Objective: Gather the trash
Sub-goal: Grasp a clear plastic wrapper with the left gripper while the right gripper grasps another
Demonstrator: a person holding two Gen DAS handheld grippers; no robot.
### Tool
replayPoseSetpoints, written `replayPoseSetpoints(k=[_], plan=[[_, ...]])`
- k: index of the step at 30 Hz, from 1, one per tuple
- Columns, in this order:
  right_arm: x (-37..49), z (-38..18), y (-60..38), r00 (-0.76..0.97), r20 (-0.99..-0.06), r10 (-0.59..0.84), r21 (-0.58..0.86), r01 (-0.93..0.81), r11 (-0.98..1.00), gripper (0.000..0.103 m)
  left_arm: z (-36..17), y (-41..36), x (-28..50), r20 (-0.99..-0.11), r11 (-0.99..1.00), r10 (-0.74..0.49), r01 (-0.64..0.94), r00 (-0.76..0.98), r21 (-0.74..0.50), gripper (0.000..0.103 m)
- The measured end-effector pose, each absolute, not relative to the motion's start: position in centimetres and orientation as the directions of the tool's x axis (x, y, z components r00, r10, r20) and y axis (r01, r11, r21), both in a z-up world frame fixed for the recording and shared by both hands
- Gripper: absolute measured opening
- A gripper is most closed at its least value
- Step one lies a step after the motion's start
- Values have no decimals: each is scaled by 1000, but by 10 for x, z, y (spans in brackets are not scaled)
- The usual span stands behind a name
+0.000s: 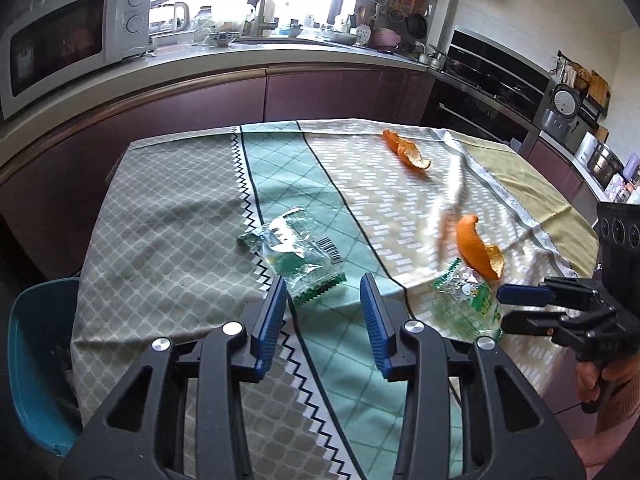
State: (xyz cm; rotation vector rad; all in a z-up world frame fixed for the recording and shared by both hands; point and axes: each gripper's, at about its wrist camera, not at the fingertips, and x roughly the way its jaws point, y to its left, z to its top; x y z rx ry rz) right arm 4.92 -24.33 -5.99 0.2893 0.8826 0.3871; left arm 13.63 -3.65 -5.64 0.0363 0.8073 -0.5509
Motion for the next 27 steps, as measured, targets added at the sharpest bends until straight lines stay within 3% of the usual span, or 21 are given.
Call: replayPoseSetpoints(k=[9, 15, 17, 18, 27], plan=[[54, -70, -234, 563, -693, 451, 417, -197, 887, 46, -71, -39, 162, -730, 858, -463, 460, 502, -228, 44], [58, -71, -236, 565, -694, 446, 423, -181, 888, 36, -84, -43, 170, -748, 853, -479, 443, 460, -274, 45], [59, -72, -238, 565, -696, 442, 422, -177, 889, 31, -84, -43, 172, -745, 847, -492, 444, 450, -292, 32], [59, -72, -238, 564, -697, 443, 424, -175, 889, 26, -85, -43, 173, -745, 845, -498, 441, 445, -302, 31], [62, -68, -235, 566, -687, 457, 433, -187, 882, 22, -81, -40, 167, -726, 845, -506, 438, 466, -308, 25]])
